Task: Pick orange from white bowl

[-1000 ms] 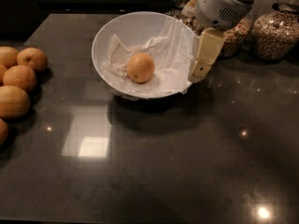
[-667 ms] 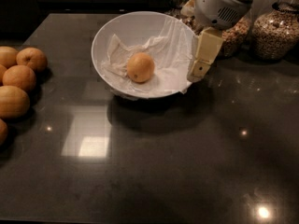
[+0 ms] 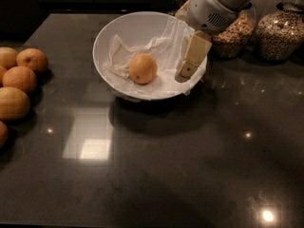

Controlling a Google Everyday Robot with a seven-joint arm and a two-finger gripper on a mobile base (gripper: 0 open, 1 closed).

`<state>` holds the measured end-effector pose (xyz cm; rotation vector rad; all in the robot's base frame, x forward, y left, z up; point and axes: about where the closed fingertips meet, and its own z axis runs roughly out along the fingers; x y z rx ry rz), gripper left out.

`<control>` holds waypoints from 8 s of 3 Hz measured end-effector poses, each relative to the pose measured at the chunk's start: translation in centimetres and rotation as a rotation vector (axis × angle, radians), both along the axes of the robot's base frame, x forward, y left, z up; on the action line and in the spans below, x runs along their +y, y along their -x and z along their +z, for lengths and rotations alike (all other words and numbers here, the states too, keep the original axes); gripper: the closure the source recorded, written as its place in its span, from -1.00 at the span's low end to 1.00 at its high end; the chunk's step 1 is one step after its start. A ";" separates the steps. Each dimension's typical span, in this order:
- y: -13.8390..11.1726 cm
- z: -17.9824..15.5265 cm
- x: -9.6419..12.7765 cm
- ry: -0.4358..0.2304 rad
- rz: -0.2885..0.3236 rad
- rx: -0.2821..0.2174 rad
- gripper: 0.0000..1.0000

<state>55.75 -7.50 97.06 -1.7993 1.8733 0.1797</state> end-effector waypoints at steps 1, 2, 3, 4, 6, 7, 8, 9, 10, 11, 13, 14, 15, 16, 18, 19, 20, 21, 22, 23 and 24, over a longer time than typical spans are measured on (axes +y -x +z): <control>-2.4 -0.7 2.5 -0.069 -0.025 -0.009 -1.00; -4.3 -1.3 4.2 -0.121 -0.051 -0.005 -1.00; -7.3 -3.9 4.8 -0.132 -0.078 -0.019 -1.00; -7.3 -4.0 4.8 -0.133 -0.078 -0.019 -1.00; -8.1 -5.2 5.2 -0.172 -0.064 0.000 -0.84; -8.2 -5.7 5.4 -0.185 -0.057 0.009 -0.84; -8.0 -6.0 5.5 -0.192 -0.055 0.012 -0.74; -7.8 -6.5 5.8 -0.196 -0.052 0.021 -0.62; -7.8 -6.5 5.8 -0.196 -0.052 0.021 -0.58; -7.8 -7.0 6.1 -0.192 -0.050 0.028 -0.54; -7.8 -9.0 7.0 -0.174 -0.045 0.066 -0.52; -7.8 -9.6 7.4 -0.169 -0.042 0.078 -0.52; -7.8 -10.0 7.6 -0.167 -0.041 0.087 -0.52; -7.8 -10.4 8.0 -0.163 -0.034 0.097 -0.46; -7.9 -10.8 8.4 -0.161 -0.030 0.109 0.01; -7.9 -10.8 8.5 -0.161 -0.030 0.109 0.48; -7.9 -10.8 8.5 -0.161 -0.029 0.109 0.94; -7.7 -10.2 8.5 -0.173 -0.021 0.101 1.00; -7.6 -7.7 7.8 -0.193 -0.027 0.059 1.00; -7.7 -4.2 6.0 -0.219 -0.051 -0.001 1.00; -8.1 -1.4 3.1 -0.244 -0.074 -0.049 1.00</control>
Offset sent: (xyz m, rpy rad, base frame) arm 0.0667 0.0575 -0.0200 0.1846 -0.0011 -0.0883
